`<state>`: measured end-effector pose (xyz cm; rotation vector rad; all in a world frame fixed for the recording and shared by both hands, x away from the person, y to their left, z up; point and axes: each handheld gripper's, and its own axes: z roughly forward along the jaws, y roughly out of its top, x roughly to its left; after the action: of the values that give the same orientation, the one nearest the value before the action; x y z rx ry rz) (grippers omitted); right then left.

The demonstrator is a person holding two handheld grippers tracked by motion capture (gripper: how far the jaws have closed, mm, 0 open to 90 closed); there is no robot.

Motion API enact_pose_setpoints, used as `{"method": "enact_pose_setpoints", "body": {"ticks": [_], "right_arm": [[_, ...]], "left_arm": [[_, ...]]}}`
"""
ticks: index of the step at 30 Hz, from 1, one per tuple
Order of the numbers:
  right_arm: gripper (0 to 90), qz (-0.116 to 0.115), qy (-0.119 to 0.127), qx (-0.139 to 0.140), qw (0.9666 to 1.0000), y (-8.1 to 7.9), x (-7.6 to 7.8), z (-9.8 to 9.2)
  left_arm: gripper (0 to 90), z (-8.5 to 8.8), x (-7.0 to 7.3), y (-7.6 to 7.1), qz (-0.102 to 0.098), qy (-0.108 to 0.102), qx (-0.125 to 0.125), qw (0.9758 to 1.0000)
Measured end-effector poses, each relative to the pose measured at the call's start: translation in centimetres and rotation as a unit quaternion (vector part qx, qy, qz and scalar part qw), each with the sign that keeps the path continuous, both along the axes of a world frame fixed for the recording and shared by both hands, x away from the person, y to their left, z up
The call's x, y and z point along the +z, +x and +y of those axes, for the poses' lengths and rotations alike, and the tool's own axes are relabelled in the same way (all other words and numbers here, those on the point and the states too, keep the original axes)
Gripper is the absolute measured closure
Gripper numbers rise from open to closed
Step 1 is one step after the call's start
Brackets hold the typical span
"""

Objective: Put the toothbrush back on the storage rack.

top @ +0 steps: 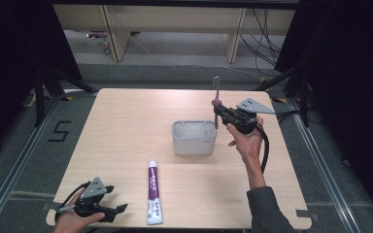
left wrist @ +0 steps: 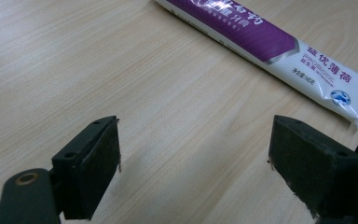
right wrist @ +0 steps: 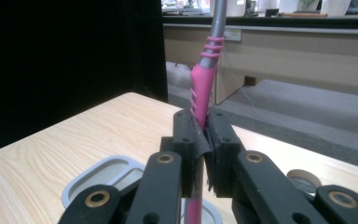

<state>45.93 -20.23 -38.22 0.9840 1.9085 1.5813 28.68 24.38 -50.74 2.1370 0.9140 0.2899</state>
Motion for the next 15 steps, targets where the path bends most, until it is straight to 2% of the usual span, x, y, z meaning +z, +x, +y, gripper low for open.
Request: {"method": "enact_pose_setpoints", "body": {"ticks": [5,7,10,12,13,14,15], "right_arm": [[83.7,0.007,0.012,0.005,0.9999,0.4,-0.4,0.5],[83.7,0.005,0.008,0.003,1.0000,0.6,-0.6,0.7],[83.7,0.020,0.003,0.002,0.9998,0.9,-1.2,1.1],[83.7,0.017,-0.001,0.004,0.9998,1.1,-1.4,1.1],[83.7,0.029,0.004,0.000,0.9996,1.0,-1.5,1.2],[83.7,0.019,-0.006,-0.002,0.9998,1.2,-1.7,1.2],[83.7,0.027,0.001,0.000,0.9996,1.2,-1.9,1.3]], "left_arm": [[16.1,-0.1,-0.1,0.0,0.002,-0.006,0.002,1.0000],[16.0,-0.1,-0.1,0.0,0.002,-0.007,0.001,1.0000],[16.0,0.0,0.0,0.0,0.001,-0.003,-0.002,1.0000],[16.0,0.0,-0.1,0.0,0.000,-0.006,-0.001,1.0000],[16.0,-0.1,-0.1,0.0,0.000,-0.009,0.001,1.0000],[16.1,-0.1,-0.1,0.0,0.000,-0.008,0.001,1.0000],[16.0,-0.1,-0.1,0.0,0.000,-0.009,0.001,1.0000]]}}
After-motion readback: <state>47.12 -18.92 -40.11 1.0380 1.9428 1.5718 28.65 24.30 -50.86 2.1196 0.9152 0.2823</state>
